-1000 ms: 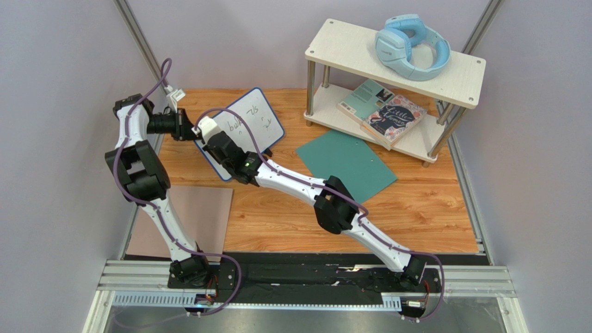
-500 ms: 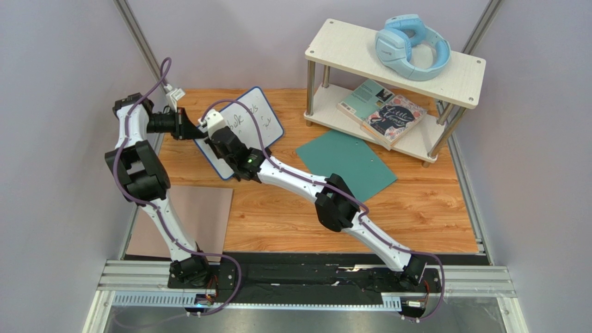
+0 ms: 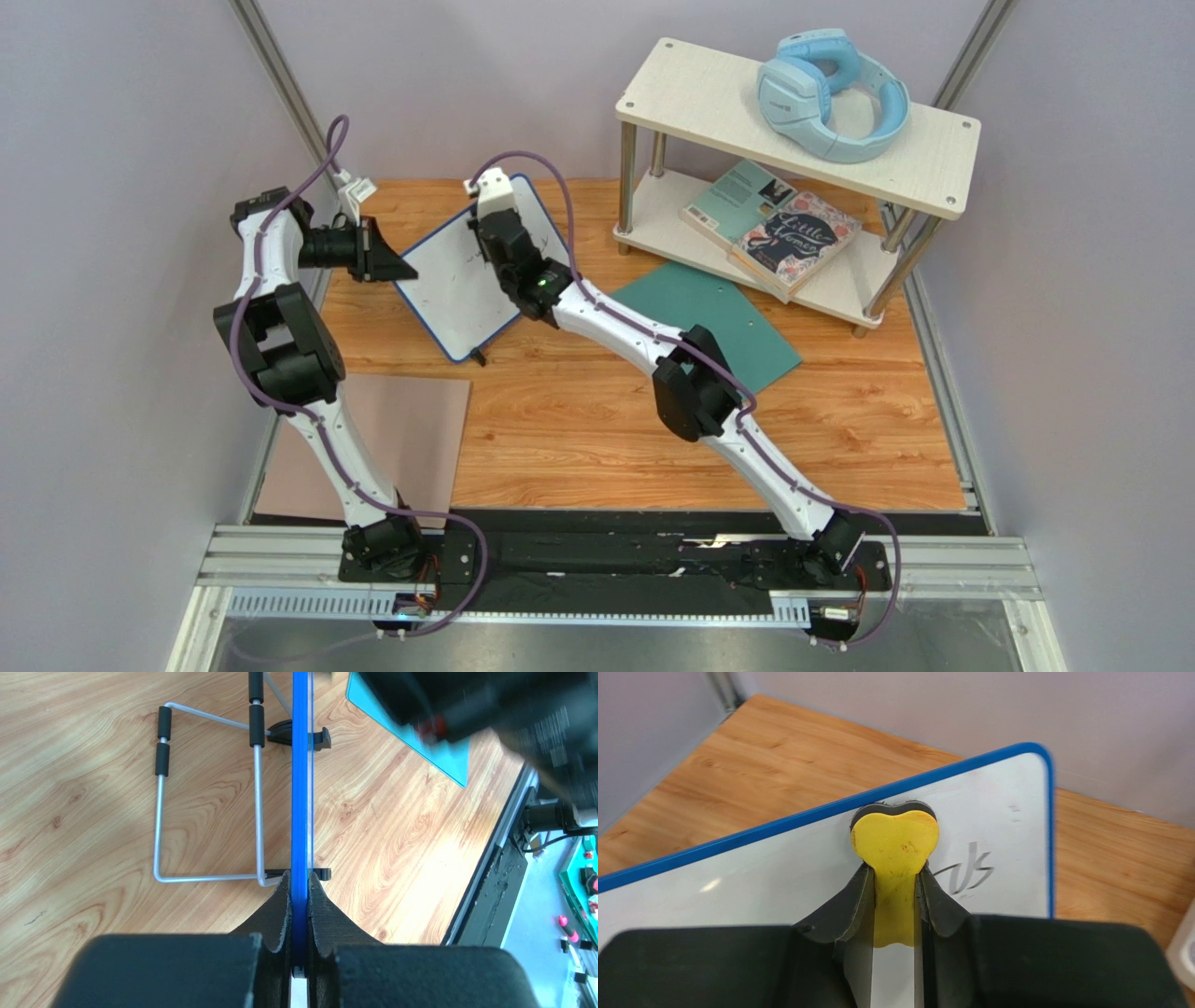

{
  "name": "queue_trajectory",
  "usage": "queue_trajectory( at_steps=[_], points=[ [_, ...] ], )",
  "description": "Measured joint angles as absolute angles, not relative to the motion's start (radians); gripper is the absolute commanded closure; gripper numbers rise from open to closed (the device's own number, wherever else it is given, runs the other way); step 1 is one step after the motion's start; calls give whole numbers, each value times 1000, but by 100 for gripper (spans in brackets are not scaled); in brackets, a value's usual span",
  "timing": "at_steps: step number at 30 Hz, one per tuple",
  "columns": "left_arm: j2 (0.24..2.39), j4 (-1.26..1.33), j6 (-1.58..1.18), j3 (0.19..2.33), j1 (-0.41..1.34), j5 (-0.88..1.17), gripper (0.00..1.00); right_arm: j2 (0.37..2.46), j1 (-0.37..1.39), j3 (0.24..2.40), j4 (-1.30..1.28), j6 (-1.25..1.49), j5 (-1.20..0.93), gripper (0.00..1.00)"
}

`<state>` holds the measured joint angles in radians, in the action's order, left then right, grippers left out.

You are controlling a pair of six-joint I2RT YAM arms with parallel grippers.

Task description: Erase the whiteboard

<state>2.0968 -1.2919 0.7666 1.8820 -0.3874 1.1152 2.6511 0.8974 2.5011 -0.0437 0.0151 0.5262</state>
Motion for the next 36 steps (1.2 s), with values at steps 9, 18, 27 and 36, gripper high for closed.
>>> queue_trajectory(
  at_steps=[9,18,27,36],
  points=[
    [2097,-1316,760,1884,-387,1104,100,2646,809,2448,-3,-9,485,100],
    [2097,-1334,753,1890,-387,1071,100,2585,905,2325,14,-96,448,100],
    [2097,-1333,758,1900,-386,1070,100,2556,1037,2280,5,-71,363,100],
    [2101,-1331,764,1912,-372,1074,100,2552,1047,2269,4,21,445,100]
  ],
)
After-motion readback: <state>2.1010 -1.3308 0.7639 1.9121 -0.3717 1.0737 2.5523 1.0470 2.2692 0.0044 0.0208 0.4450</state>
